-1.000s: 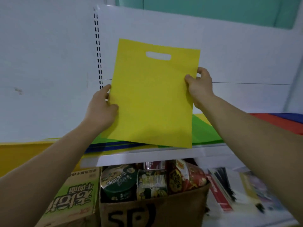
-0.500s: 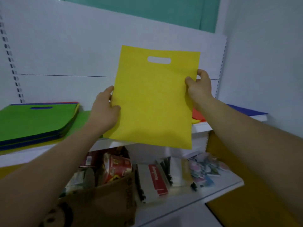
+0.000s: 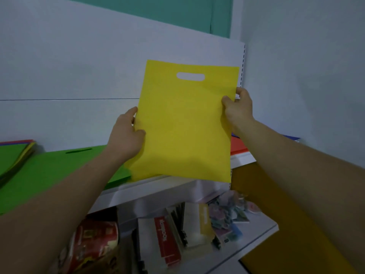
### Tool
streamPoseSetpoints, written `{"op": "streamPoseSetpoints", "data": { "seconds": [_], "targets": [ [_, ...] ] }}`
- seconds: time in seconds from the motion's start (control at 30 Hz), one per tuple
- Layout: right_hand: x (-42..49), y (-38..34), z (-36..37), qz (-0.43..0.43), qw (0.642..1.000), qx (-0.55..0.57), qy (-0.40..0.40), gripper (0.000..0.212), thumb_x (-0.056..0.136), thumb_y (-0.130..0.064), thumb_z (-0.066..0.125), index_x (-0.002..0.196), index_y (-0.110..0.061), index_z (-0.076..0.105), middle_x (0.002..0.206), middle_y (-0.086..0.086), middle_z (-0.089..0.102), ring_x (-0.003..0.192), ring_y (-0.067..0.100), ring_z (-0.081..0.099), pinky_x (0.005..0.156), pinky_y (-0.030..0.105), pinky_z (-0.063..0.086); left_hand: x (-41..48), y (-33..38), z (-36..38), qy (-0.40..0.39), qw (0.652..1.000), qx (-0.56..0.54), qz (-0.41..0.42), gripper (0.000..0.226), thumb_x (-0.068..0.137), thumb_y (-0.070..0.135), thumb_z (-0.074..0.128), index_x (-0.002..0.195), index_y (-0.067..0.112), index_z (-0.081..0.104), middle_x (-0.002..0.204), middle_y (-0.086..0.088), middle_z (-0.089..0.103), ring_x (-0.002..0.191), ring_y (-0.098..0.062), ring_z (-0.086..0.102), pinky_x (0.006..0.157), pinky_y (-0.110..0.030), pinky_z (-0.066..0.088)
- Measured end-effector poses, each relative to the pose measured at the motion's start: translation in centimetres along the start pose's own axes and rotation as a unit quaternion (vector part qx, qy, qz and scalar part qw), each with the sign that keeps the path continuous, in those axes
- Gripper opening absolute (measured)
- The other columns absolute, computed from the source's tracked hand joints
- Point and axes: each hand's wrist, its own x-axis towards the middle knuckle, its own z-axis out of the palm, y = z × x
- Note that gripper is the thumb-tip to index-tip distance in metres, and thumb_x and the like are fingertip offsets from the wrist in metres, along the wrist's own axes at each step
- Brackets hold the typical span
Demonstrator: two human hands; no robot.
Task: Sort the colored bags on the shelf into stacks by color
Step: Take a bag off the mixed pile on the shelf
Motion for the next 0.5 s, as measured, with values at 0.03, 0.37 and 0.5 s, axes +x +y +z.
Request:
{"op": "streamPoseSetpoints", "data": {
  "seconds": [0.03,0.37,0.5],
  "targets": [
    [0.9,0.5,0.5,0.000,1.000,0.001,-0.003,0.032,0.094,-0.013,0.053,0.125,-0.013,0.047,0.097,0.006,0.060,0.074,0.014,0.058,0.063,0.025,0.048,0.7,-0.2,0.4,-0.001,1.000,-0.003,-0.001,0.055,0.089,0.004,0.053,0.140,0.016,0.039,0.124,-0.011,0.051,0.103,-0.027,0.049,0.080,-0.028,0.034],
    [7.1,5.7,5.6,0.030,0.997,-0.024,-0.070,0.033,0.094,-0.017,0.052,0.126,-0.016,0.045,0.111,0.004,0.056,0.094,0.023,0.059,0.082,0.036,0.051,4.5,-0.9,2.4,0.002,0.997,0.035,-0.071,0.054,0.090,0.004,0.053,0.140,0.015,0.038,0.111,-0.001,0.046,0.093,-0.017,0.042,0.078,-0.028,0.034],
    [7.8,7.4,7.9,0.055,0.990,-0.019,-0.130,0.034,0.094,-0.016,0.052,0.128,-0.014,0.046,0.106,0.002,0.052,0.091,0.021,0.056,0.078,0.033,0.048,4.1,-1.1,2.7,0.012,0.990,0.060,-0.123,0.056,0.091,0.003,0.052,0.142,0.016,0.035,0.108,0.000,0.045,0.092,-0.020,0.045,0.077,-0.029,0.035]
  ]
}}
